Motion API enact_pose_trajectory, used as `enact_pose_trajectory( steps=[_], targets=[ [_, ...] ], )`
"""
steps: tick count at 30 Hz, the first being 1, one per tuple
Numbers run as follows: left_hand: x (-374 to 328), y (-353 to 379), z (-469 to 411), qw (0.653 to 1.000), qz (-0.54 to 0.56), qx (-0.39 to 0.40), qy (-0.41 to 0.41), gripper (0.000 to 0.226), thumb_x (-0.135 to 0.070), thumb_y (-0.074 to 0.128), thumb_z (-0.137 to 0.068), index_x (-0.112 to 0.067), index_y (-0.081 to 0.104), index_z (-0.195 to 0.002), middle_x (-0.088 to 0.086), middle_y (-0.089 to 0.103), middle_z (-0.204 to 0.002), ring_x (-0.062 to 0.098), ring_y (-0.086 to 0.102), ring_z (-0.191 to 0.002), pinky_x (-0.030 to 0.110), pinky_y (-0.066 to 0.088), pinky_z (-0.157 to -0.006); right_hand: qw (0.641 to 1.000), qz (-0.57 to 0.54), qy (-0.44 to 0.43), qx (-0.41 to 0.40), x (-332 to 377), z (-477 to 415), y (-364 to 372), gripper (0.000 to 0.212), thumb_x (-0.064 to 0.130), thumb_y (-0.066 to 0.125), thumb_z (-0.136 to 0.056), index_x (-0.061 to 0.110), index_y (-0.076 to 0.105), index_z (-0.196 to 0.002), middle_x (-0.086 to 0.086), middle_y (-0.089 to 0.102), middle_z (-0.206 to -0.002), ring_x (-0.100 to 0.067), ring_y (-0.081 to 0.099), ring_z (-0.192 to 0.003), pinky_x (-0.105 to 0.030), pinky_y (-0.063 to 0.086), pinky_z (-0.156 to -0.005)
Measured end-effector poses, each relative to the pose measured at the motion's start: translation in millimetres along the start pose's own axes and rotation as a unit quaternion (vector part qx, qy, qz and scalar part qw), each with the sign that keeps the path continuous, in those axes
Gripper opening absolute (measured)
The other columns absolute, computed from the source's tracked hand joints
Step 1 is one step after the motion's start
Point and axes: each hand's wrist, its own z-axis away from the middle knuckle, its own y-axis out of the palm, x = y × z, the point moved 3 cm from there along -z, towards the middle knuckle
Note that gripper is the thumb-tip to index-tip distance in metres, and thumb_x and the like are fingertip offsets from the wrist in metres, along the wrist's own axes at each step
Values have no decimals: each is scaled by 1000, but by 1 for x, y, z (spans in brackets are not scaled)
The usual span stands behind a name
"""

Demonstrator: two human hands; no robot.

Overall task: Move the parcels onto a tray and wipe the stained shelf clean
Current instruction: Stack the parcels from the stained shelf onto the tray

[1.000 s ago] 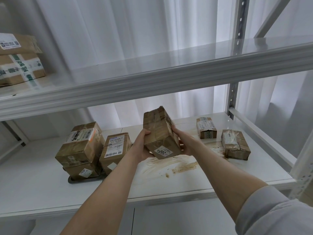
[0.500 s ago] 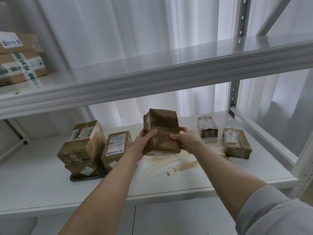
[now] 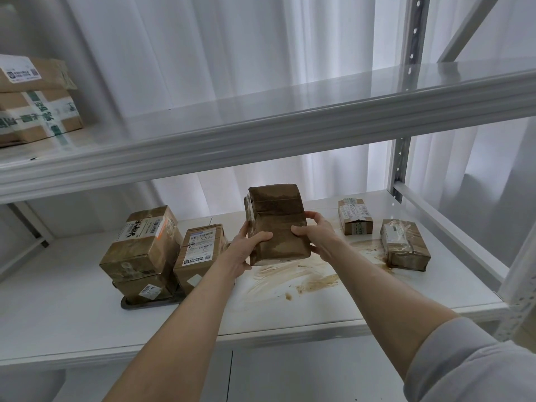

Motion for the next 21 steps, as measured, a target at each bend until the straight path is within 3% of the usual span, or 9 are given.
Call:
enact_pose_trajectory(
  steps=[3, 9, 11, 14, 16, 18, 21],
  targets=[
    [0, 0, 1, 1000, 12, -9, 2, 76, -34, 70, -81, -39, 28, -144, 4, 62, -114, 27, 57, -111, 49, 46, -98, 1000, -16, -8, -4, 2, 3, 1, 51, 4, 70, -85, 19, 47, -127, -6, 60, -104, -17, 62, -77, -20, 49, -46],
    [0, -1, 4, 999, 24, -41, 12, 74, -35, 68, -82, -34, 28, -145, 3, 61, -106, 27, 59, -104, 43, 51, -90, 999, -3, -13, -42, -2, 2, 5, 59, 18, 73, -84, 14, 42, -134, -14, 57, -125, -20, 61, -87, -23, 49, -54],
    [-1, -2, 5, 998, 18, -64, 19, 81, -35, 70, -81, -30, 24, -148, 4, 58, -113, 25, 57, -105, 40, 51, -87, 999, 7, -10, -40, -2, 3, 5, 59, 25, 70, -87, 13, 40, -137, -14, 55, -129, -19, 59, -89, -23, 47, -56],
    [-3, -1, 7, 995, 0, -92, 41, 78, -35, 72, -80, -19, 31, -143, 6, 57, -128, 24, 58, -106, 31, 51, -77, 997, 81, 6, -11, -4, 2, 9, 81, 43, 70, -84, 19, 26, -147, -14, 45, -142, -27, 51, -115, -35, 48, -84],
    [-5, -2, 6, 992, -8, -108, 59, 68, -36, 73, -78, -16, 41, -135, 8, 60, -126, 25, 60, -107, 33, 50, -82, 989, 144, 19, 11, -7, 1, 13, 100, 54, 71, -77, 25, 13, -152, -12, 33, -151, -33, 38, -134, -48, 37, -104],
    [-6, -2, 6, 993, -2, -97, 66, 63, -34, 73, -78, -16, 45, -131, 7, 63, -120, 22, 62, -102, 31, 51, -80, 989, 146, 17, 30, -10, 2, 16, 105, 57, 73, -73, 29, 11, -152, -9, 33, -152, -33, 36, -136, -50, 33, -107],
    [-6, -3, 5, 996, 26, -67, 60, 51, -30, 72, -80, -17, 50, -124, 1, 65, -111, 16, 62, -94, 33, 53, -83, 990, 131, 11, 48, -13, 3, 18, 87, 54, 76, -72, 32, 32, -143, -1, 51, -134, -24, 51, -118, -46, 43, -100]
  ],
)
